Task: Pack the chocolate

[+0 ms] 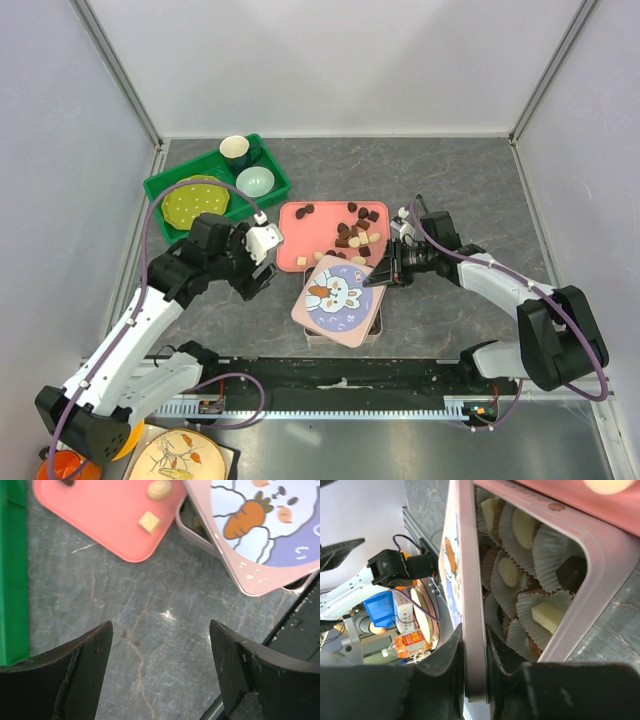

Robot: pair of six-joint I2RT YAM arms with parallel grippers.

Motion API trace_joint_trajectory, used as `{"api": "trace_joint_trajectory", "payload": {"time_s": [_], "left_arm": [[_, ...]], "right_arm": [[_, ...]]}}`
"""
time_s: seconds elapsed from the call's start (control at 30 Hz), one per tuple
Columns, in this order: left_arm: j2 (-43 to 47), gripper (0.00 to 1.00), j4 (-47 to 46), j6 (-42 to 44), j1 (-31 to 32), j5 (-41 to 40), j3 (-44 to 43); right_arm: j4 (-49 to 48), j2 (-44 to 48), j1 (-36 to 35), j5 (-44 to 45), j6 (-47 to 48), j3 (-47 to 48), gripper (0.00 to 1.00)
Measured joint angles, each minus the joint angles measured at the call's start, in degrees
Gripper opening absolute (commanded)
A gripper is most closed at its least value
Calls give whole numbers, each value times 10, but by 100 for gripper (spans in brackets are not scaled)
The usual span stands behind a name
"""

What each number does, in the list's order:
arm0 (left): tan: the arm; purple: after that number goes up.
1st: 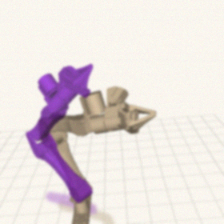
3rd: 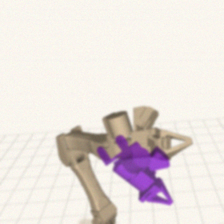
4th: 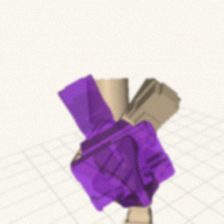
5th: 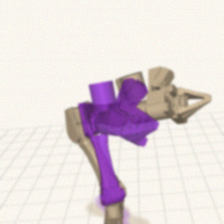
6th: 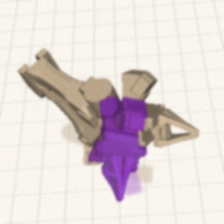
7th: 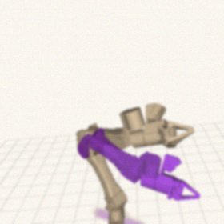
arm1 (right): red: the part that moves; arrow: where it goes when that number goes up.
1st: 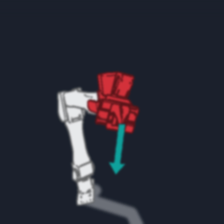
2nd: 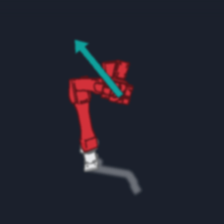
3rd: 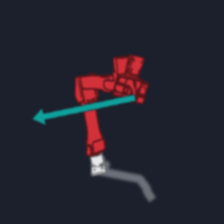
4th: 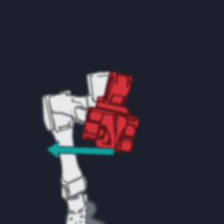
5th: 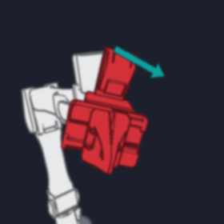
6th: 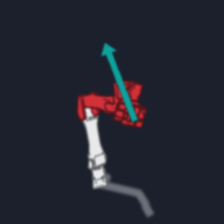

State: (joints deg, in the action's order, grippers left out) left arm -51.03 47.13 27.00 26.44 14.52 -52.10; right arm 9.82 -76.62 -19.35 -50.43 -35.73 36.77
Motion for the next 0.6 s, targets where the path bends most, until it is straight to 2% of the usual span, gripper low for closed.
{"api": "trace_joint_trajectory", "payload": {"time_s": [0.03,0.17,0.23,0.6], "left_arm": [[-1,84,2,3,0,10,3],[-10,83,8,19,0,50,21],[-19,83,8,28,0,68,31],[-116,80,12,87,2,143,84]], "right_arm": [[5,-2,0,3,3,3,34],[25,-10,0,27,21,5,39],[33,-14,1,36,29,6,45],[34,-42,1,61,41,13,50]]}}
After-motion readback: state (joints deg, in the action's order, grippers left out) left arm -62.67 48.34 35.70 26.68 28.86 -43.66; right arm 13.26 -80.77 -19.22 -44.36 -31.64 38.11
